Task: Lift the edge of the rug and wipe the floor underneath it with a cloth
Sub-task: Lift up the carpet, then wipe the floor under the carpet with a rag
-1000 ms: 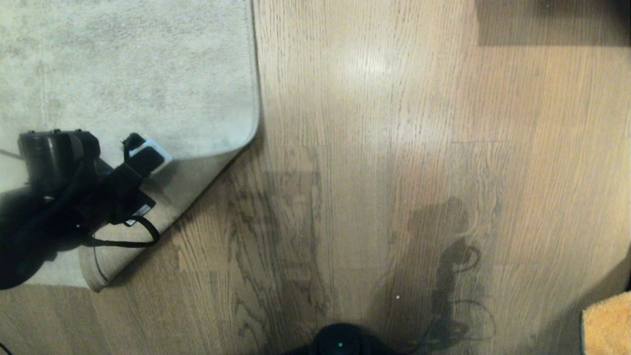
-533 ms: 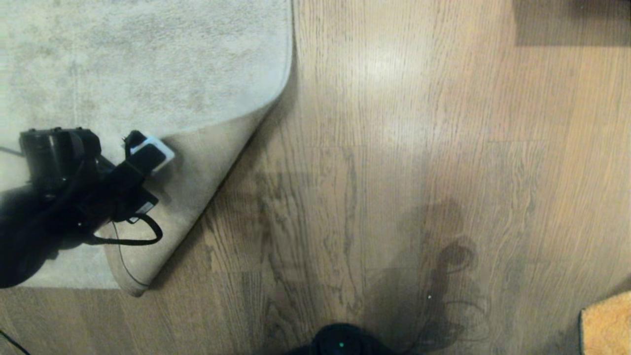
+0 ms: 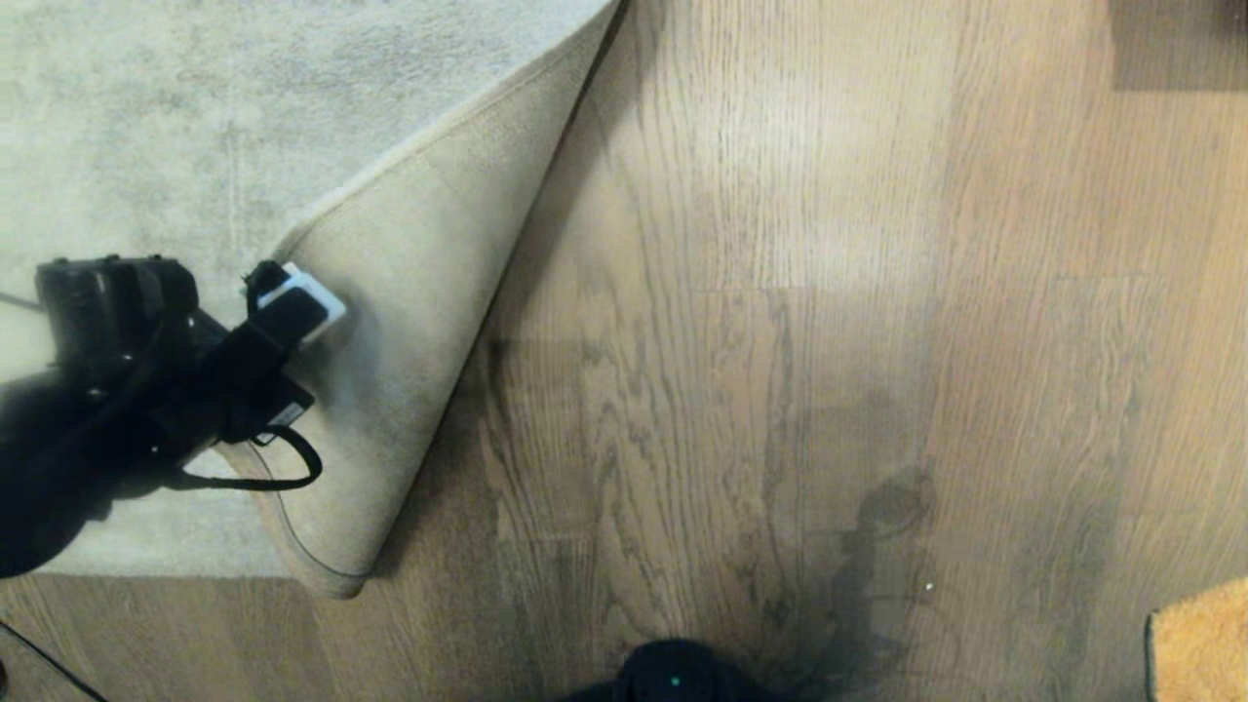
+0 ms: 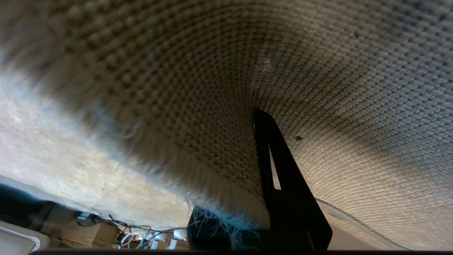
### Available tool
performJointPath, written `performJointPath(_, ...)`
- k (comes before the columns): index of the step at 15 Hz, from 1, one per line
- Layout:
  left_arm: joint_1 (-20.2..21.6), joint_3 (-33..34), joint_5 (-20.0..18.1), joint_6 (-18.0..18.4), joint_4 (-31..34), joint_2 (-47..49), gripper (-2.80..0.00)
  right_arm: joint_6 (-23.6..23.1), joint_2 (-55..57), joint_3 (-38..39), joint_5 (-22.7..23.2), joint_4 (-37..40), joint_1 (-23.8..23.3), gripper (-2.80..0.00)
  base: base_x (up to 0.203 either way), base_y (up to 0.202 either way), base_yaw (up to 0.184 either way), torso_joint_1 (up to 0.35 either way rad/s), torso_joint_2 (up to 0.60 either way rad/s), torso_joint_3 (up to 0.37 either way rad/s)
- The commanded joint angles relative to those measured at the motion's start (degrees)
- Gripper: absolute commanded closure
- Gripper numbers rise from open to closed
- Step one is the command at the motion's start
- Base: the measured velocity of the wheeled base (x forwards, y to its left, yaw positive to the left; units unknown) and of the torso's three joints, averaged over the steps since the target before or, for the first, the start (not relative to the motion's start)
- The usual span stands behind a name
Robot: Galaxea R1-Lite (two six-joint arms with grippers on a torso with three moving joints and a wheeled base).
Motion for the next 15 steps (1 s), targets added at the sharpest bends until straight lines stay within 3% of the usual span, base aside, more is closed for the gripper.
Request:
performJointPath(1, -0.08, 0.14, 0.29, 0.32, -0.16, -0.02, 0.00, -0.03, 0.07, 0.00, 0.06, 0.01, 0.02, 0.00, 0.000, 0.189, -0.003, 0.002, 0.00, 0.004)
performJointPath(7, -0.18, 1.46, 0.20, 0.49, 0.12, -1.69, 0.00, -0.03, 0.07, 0.00, 0.06, 0.01, 0.02, 0.00, 0.000, 0.161, -0.003, 0.003, 0.00, 0.003)
performJointPath(12, -2.89, 0.92, -0.15, 1.27, 0.64, -1.20, 0.00, -0.03, 0.07, 0.00, 0.06, 0.01, 0.02, 0.00, 0.000, 0.000, 0.000, 0.000, 0.00, 0.000)
performJointPath(15, -4.74, -1.02, -3.50, 2.90, 0.66, 0.02, 0.00, -0.03, 0.07, 0.00, 0.06, 0.01, 0.02, 0.00, 0.000, 0.000, 0.000, 0.000, 0.00, 0.000)
